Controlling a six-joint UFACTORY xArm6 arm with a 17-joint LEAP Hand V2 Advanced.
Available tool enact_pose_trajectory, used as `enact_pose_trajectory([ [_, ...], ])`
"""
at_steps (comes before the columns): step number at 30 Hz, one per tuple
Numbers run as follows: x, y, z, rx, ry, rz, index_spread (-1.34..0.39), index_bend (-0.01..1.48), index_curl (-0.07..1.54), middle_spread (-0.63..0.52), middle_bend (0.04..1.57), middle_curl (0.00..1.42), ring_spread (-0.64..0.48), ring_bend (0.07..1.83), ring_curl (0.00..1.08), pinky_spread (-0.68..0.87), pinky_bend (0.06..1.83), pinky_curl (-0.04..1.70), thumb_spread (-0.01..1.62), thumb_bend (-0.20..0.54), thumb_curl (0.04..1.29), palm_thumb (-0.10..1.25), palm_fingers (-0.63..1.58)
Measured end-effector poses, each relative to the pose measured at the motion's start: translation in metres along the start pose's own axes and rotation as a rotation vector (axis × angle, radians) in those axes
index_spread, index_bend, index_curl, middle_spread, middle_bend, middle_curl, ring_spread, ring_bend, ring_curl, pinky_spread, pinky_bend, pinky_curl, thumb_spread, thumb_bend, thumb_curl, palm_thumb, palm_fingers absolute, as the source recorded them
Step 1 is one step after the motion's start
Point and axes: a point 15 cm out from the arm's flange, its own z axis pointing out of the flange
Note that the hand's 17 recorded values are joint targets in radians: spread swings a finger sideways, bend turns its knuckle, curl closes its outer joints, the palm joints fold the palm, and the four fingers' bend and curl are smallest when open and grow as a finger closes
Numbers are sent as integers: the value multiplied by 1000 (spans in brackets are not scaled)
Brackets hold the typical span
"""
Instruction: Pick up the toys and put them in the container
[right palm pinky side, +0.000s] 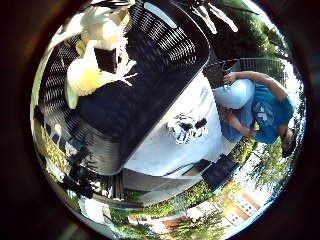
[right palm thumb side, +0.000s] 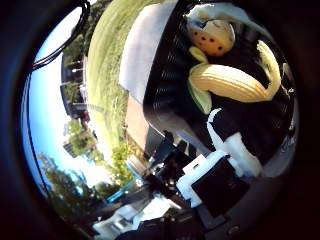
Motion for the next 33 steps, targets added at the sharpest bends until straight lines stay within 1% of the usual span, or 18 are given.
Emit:
enact_pose_trajectory([
  [3, 17, 10, -9, 11, -5, 31, -413, 324, 82, 122, 118, 422, 313, 493, 356, 492, 742, 583, 1100, -36, 438, 751, -134],
  [6, 42, 29, -21, 12, -1, 66, -398, 276, 98, 135, 124, 388, 319, 471, 344, 504, 710, 554, 1099, -36, 422, 738, -115],
  [10, 94, 60, -35, 6, 63, 115, -323, 215, 130, 139, 155, 357, 309, 439, 331, 500, 635, 505, 1095, -32, 403, 730, -57],
  [15, 165, 103, -43, -3, 159, 170, -272, 195, 178, 111, 158, 331, 293, 407, 321, 485, 561, 450, 1094, -32, 388, 722, -17],
  [18, 203, 126, -40, -20, 219, 178, -262, 182, 195, 103, 160, 323, 285, 399, 318, 480, 546, 429, 1097, -32, 382, 715, -4],
  [21, 240, 144, -18, -43, 256, 185, -256, 169, 207, 91, 168, 318, 275, 397, 318, 471, 541, 411, 1091, -30, 372, 714, 7],
  [25, 268, 145, 9, -30, 285, 173, -228, 179, 220, 80, 171, 315, 266, 401, 318, 470, 537, 394, 1089, -33, 365, 700, 45],
  [26, 274, 143, 16, -24, 296, 167, -204, 191, 228, 75, 183, 318, 267, 404, 318, 468, 527, 385, 1088, -31, 363, 701, 84],
  [29, 289, 133, 32, 5, 336, 146, -145, 194, 251, 67, 188, 326, 271, 415, 317, 473, 493, 361, 1086, -31, 357, 698, 176],
  [33, 308, 119, 65, 40, 380, 110, -105, 161, 263, 72, 176, 328, 274, 423, 324, 488, 526, 357, 1070, -41, 343, 660, 194],
])
